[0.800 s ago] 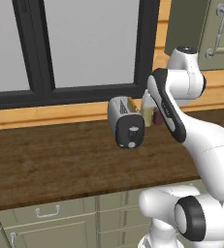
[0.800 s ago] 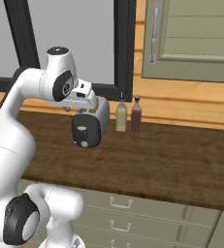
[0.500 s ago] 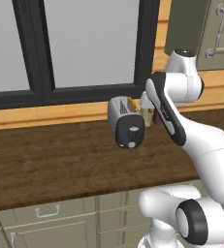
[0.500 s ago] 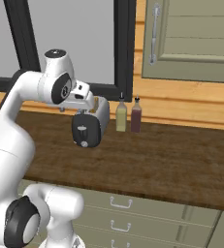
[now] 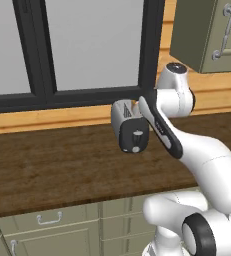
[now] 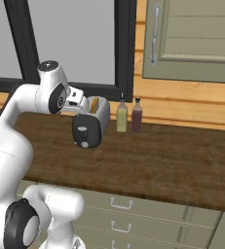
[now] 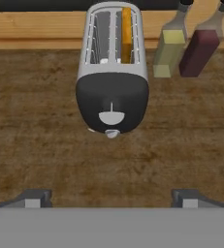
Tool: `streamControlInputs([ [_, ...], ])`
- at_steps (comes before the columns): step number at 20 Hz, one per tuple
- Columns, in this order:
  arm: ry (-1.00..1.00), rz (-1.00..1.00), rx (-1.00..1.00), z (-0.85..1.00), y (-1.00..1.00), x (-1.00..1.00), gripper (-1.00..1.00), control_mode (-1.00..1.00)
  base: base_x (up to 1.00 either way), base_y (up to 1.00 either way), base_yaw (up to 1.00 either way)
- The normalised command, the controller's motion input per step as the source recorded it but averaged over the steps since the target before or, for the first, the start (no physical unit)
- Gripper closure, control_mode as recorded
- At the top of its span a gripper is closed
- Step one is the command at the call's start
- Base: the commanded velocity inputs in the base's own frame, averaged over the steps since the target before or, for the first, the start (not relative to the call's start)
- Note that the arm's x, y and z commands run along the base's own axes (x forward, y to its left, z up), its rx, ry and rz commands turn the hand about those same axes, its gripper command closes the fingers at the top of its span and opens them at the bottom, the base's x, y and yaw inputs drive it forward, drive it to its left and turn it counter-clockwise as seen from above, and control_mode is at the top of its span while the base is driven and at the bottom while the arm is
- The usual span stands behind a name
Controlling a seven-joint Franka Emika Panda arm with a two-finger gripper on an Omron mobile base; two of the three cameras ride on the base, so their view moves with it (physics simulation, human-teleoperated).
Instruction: Start the toaster. Once the lever pops up, take the bread to the plate on the dining counter.
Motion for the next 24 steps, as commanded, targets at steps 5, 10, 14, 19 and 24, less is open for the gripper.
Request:
streamControlInputs([
  [5,-0.01,0.00,0.00,-0.31,0.00,0.30,-1.00,-1.00,0.00,0.00,0.00],
  [10,-0.02,0.00,0.00,-0.40,-0.01,0.31,-1.00,-1.00,0.00,0.00,0.00],
  [14,0.00,0.00,0.00,-0.28,-0.07,0.36,-1.00,-1.00,0.00,0.00,0.00],
  [19,0.00,0.00,0.00,-0.15,-0.16,0.31,-1.00,-1.00,0.00,0.00,0.00],
  [24,0.00,0.00,0.01,-0.22,-0.27,0.28,-1.00,-1.00,0.00,0.00,0.00],
])
